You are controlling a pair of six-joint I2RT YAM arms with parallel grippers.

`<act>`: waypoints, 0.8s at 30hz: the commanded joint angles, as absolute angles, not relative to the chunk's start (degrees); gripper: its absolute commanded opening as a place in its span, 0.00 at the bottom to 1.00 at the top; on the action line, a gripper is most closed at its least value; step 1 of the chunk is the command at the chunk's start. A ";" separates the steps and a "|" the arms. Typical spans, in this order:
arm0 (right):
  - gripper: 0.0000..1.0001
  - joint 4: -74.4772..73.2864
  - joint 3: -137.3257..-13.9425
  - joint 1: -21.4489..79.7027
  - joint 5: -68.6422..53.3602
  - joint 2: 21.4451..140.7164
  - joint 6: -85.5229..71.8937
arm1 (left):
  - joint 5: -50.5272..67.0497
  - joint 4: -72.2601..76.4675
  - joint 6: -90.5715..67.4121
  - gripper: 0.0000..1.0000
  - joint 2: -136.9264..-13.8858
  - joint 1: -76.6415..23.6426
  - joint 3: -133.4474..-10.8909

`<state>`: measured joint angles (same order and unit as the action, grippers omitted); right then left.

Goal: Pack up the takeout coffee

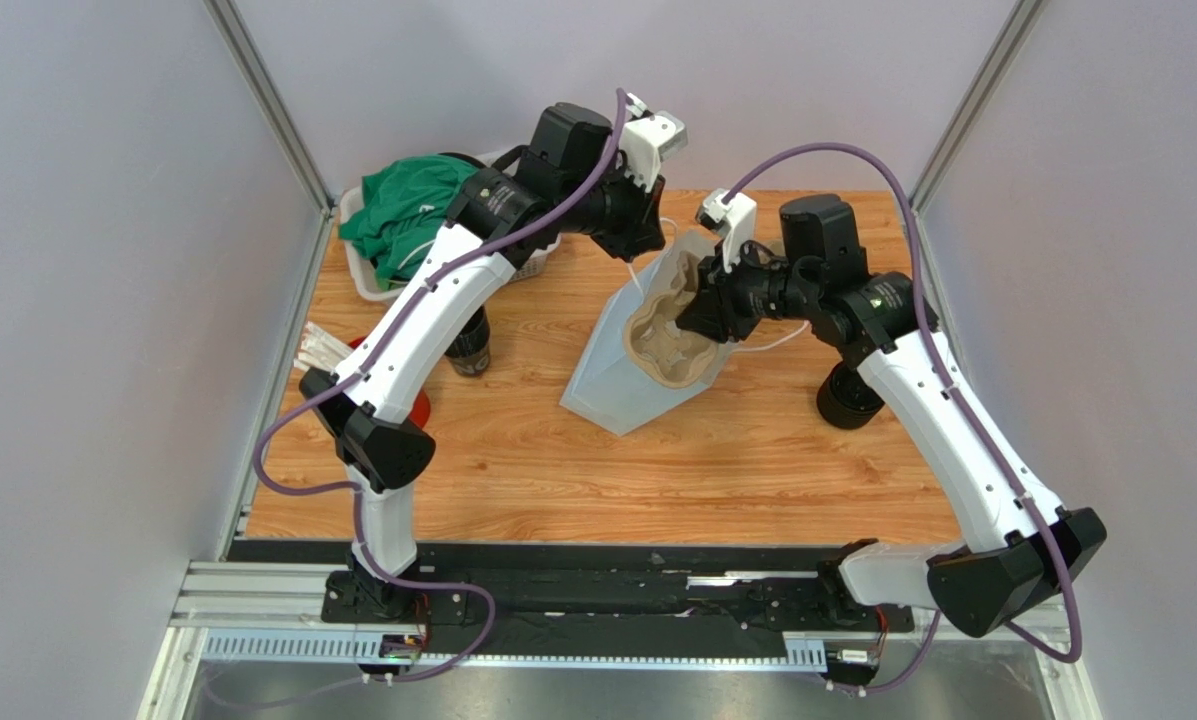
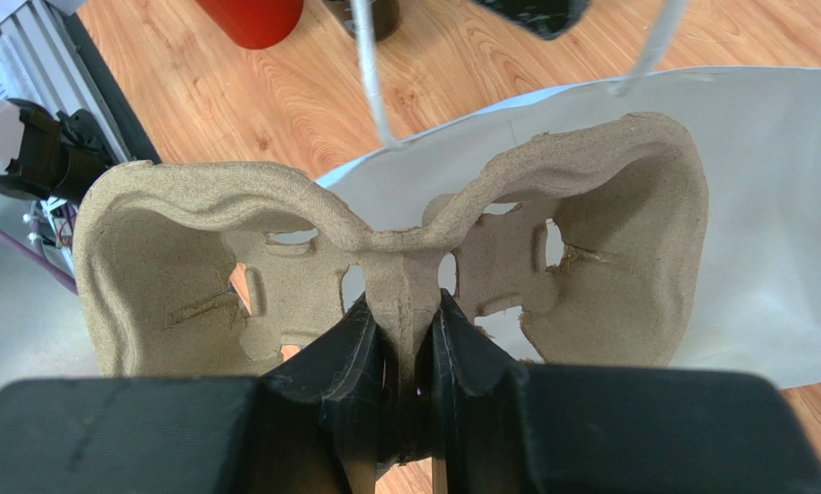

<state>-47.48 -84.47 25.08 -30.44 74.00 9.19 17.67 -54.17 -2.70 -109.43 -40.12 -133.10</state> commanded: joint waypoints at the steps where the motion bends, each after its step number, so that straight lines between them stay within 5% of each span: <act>1: 0.20 -43.33 -85.16 22.16 -33.13 73.57 8.87 | 18.37 -53.17 -3.16 0.00 -109.43 -40.61 -133.16; 8: 0.21 -47.10 -87.54 16.79 -44.29 75.67 16.51 | 17.67 -53.70 -2.02 0.00 -108.81 -40.61 -132.89; 24: 0.20 -48.08 -87.89 15.30 -46.14 82.26 23.90 | 16.17 -54.23 -0.88 0.00 -108.46 -40.69 -133.33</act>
